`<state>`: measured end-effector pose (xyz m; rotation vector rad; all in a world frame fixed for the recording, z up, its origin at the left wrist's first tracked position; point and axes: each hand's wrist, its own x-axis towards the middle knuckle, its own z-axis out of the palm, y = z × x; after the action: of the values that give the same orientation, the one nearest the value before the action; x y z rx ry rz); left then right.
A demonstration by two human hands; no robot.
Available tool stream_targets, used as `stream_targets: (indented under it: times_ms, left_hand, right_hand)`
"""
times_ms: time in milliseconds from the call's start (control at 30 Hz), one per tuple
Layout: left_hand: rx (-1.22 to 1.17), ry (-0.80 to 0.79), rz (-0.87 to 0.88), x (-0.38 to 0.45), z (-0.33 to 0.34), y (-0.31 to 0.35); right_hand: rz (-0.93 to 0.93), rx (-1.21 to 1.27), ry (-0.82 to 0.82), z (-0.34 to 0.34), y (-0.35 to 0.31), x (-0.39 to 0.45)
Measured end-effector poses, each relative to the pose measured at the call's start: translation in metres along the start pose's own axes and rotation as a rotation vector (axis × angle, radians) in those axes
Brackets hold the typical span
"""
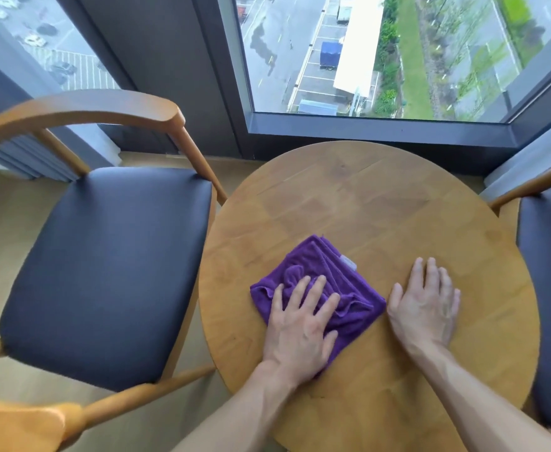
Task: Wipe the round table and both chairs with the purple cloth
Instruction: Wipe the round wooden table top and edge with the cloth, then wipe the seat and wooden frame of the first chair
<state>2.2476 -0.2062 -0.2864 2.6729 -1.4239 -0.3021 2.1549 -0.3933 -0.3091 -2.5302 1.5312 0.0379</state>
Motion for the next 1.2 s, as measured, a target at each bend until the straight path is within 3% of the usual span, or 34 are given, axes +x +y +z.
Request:
stream_targets:
  times_ms: [167,367,433,500,633,767,933,1067,1133,1200]
  left_hand:
    - [0.037,-0.079,0.092,-0.008,-0.014,-0.014]
    - [0.068,-0.067,0.212,-0.013,-0.023,-0.039]
    - [-0.018,-0.097,0.232,-0.009,-0.027,-0.05]
    - [-0.252,-0.151,0.208,-0.004,-0.034,-0.072]
    - [-0.782,-0.067,0.063,0.001,-0.063,-0.152]
    - [-0.938,0.114,-0.218,-0.005,-0.096,-0.273]
    - [-0.899,0.335,-0.503,-0.022,-0.126,-0.431]
    - [-0.777,0.457,-0.697,-0.04,-0.122,-0.512]
    - [-0.713,0.409,-0.759,-0.045,-0.104,-0.533]
    - [-0.597,0.198,-0.822,-0.045,-0.079,-0.544]
  right_hand:
    - [0.042,0.034,-0.026,-0.004,-0.002,0.004]
    - [0.11,0.07,-0.075,-0.012,-0.015,0.0]
    - [0.104,0.091,-0.081,-0.016,-0.029,-0.004]
    - [0.044,0.136,-0.066,-0.017,-0.056,-0.011]
    - [-0.073,0.307,0.052,-0.007,-0.146,-0.036]
    - [-0.258,0.326,0.136,0.009,-0.257,-0.068]
    - [-0.491,0.315,0.067,0.031,-0.388,-0.099]
    - [-0.605,0.227,-0.161,0.049,-0.466,-0.11]
    - [-0.666,0.143,-0.256,0.063,-0.492,-0.112]
    - [-0.703,0.062,-0.339,0.077,-0.508,-0.11]
